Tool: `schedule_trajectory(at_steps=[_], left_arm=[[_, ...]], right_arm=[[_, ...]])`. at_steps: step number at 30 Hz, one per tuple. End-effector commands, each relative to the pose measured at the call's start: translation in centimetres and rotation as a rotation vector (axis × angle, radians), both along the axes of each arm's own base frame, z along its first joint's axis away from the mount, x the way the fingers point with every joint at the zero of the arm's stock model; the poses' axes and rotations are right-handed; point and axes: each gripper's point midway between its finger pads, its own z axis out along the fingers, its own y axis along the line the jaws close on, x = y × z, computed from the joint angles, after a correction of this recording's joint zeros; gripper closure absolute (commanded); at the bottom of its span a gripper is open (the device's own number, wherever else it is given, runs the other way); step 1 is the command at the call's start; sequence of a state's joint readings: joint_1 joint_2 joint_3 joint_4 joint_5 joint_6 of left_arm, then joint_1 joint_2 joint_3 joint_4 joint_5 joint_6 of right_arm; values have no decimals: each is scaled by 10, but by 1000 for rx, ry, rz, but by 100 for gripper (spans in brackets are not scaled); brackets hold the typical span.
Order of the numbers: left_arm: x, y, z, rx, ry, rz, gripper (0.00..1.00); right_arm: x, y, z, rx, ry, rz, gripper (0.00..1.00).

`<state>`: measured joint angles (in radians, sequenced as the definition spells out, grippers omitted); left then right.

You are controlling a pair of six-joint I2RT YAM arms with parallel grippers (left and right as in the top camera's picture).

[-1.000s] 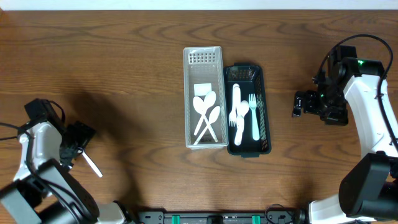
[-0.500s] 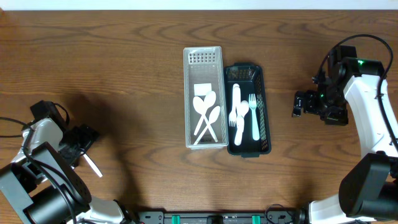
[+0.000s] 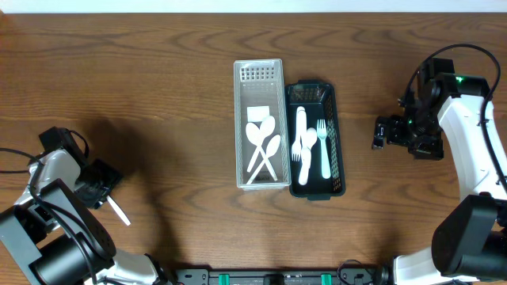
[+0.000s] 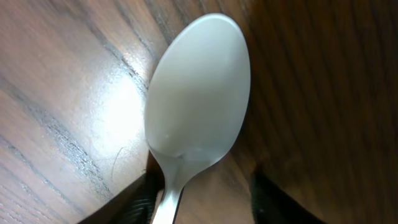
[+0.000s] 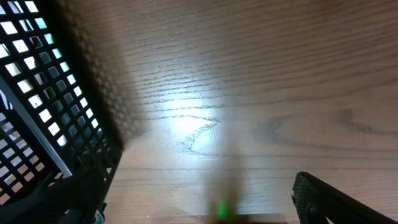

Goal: Pack container
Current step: 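Move the left gripper to the last white spoon and grasp it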

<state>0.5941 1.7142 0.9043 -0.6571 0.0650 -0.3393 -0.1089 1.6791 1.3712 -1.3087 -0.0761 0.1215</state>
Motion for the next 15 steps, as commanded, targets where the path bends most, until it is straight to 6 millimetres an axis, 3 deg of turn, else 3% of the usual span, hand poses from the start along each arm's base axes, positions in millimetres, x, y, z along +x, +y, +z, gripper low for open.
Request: schedule_trajectory(at_steps=[1,3,9,15], left_arm=[[-17,-1,-14,-3,85,-1,51],[-17,-1,-14,-3,85,-1,51],[-17,-1,-14,-3,85,2,71],[-17,-1,-14,-3,85,2,81]], right_arm=[[0,3,0,7,0,11,1],[0,3,0,7,1,12,1],[-1,3,0,8,3,12,1],[-1,3,0,8,3,12,1]])
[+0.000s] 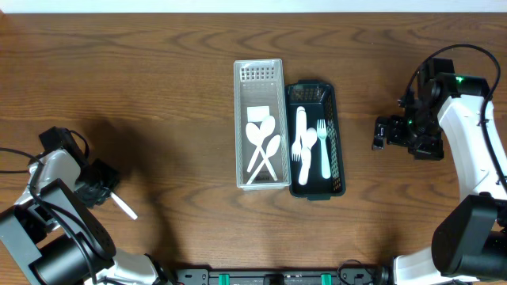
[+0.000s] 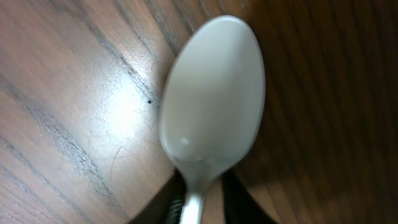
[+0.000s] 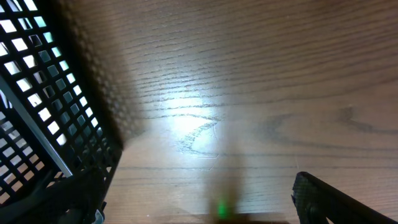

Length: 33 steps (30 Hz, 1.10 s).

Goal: Pack container
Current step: 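Move the left gripper to the last white spoon and grasp it, then carry the spoon into the white tray and release it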

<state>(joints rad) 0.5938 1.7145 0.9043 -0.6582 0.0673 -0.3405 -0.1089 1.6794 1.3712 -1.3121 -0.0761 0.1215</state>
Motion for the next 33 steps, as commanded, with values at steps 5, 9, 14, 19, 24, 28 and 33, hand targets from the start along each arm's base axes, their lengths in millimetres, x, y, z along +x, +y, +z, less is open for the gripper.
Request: schedule_trajectory(at_steps=[5,9,14,19,24,28,33], left_arm=[[-17,0,-14,0,85,1,87],[-18,0,-14,0,85,1,94],[-16,-2,-14,-11,78,17,94],[-4,-17,-9,-72,21,-7,94],[17,-38,22,-40,-28,-140,94],[45,-74,75,13,-135,-311,94],[74,-150,156,60,-321,-591,94]], right_arm=[[0,3,0,7,-1,12,1],[0,3,0,7,-1,12,1],[0,3,0,7,-2,12,1],[2,2,0,6,-10,12,1],[2,3,0,7,-10,11,1],[1,3,0,7,-4,11,1],[-2,3,0,9,7,10,1]])
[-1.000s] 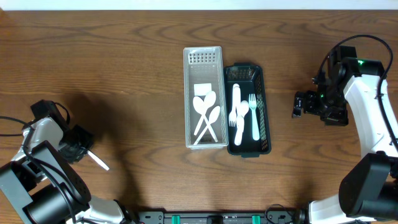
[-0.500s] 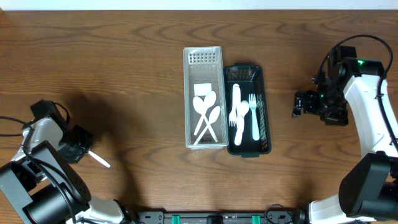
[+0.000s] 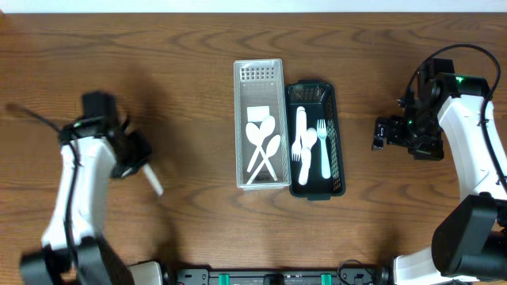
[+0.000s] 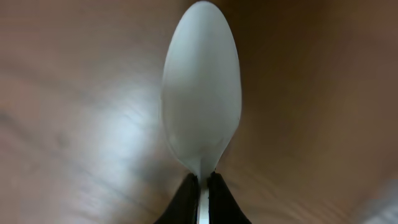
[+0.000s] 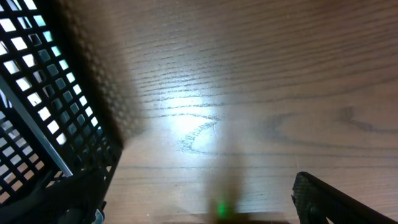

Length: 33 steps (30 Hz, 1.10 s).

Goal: Pack container
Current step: 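Carry the spoon into the white tray and release it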

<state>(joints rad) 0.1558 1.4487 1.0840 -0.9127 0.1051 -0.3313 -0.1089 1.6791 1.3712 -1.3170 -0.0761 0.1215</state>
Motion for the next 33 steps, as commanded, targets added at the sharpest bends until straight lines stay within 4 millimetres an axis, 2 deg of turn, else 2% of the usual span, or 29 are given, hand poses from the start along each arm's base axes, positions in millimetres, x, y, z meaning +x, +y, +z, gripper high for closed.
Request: schedule_trajectory(at_steps=[1,5,8,11,15,17,21,24,27,29,32,33], left_arm=[[19,-54,61,7,-164,-205,94],[25,-126,105,-14,-276,-427,94],[24,-178,120,-42,-346,-576,94],[24,-217,118,-41,-387,-697,94],[28,-254,90,-25,-353,-805,94],[32,-264,68,-15,-308,-833,94],[43,-270,19,4,-203,-834,94],[48,-271,-3,13,-161,-834,95],[51,-273,-9,14,-160,-833,93],[54,-275,-6,11,-177,-832,78],[59,-273,3,27,-206,-823,75],[61,-271,8,43,-223,-815,70]], right_arm=[[-1,3,0,8,5,8,1],[-2,3,0,9,9,8,1],[-2,3,0,9,9,8,1],[-2,3,0,9,8,8,1],[-2,3,0,9,8,8,1],[-2,3,0,9,8,8,1],[-3,3,0,9,11,8,1],[-2,3,0,9,10,8,1],[-2,3,0,9,10,8,1],[-2,3,0,9,10,8,1],[-2,3,0,9,10,8,1],[-2,3,0,9,10,8,1]])
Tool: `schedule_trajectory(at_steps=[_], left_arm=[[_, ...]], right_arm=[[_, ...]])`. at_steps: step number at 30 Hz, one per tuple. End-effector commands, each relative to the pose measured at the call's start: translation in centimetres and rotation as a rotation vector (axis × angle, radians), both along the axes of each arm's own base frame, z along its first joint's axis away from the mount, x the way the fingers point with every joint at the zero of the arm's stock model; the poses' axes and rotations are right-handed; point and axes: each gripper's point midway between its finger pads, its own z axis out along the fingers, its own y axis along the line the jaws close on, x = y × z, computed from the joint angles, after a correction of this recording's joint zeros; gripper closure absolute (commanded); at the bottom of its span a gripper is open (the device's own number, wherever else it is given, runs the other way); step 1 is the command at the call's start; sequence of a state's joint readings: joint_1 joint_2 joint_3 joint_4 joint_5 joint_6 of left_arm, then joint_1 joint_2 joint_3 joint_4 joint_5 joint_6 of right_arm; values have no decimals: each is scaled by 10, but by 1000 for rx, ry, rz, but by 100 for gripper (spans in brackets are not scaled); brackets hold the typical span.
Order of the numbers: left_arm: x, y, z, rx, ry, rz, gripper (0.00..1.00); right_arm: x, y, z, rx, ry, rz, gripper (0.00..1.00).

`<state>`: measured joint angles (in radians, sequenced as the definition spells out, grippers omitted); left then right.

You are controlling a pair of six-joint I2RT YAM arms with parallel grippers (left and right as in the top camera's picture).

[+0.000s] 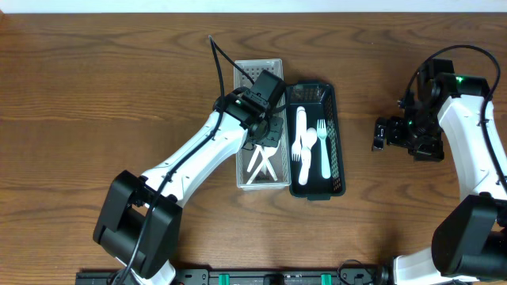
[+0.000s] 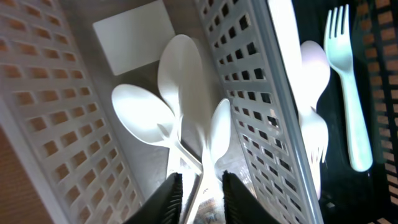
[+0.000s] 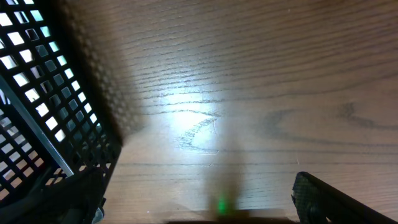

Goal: Pack container
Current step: 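Carry the spoon into the white tray and release it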

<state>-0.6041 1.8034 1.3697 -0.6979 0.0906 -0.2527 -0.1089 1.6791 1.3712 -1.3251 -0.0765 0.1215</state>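
Note:
The white basket (image 1: 240, 95) stands mid-table and holds three white spoons (image 2: 183, 81) and a white card (image 2: 132, 36). My left gripper (image 1: 268, 136) hangs low over that basket, open (image 2: 200, 196), with only the spoon handles lying below the gap. None of the spoons is lifted. The black basket (image 1: 339, 162) touches the white one's right side and holds white forks (image 2: 348, 81) and a spoon. My right gripper (image 1: 383, 133) rests open over bare wood right of the black basket (image 3: 37, 93), with nothing between its fingers (image 3: 336, 199).
The two baskets stand side by side at the table's middle. My left arm stretches diagonally from the bottom left up to the white basket. Its cable (image 1: 218, 55) loops above the basket's far end.
My left gripper has moved from the left side of the table to over the white basket and opened. The spoon it held now lies in the basket. The right arm is unchanged.
My left gripper stood open around a white spoon at the table's far left. Then it was closing on the handle, then shut on it and raised farther in. Now it is open over the white basket, which holds three spoons instead of two.

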Motion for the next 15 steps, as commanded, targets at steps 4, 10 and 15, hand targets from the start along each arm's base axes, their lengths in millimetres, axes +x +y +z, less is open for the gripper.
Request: schedule_trajectory(at_steps=[4,10,15], left_arm=[[20,21,53,49,-178,59,55],[24,79,116,103,-337,199,8],[35,138,149,82,-409,358,2]], right_arm=[[0,3,0,8,2,8,1],[10,4,0,12,-39,9,1],[54,22,15,37,-235,59,1]])
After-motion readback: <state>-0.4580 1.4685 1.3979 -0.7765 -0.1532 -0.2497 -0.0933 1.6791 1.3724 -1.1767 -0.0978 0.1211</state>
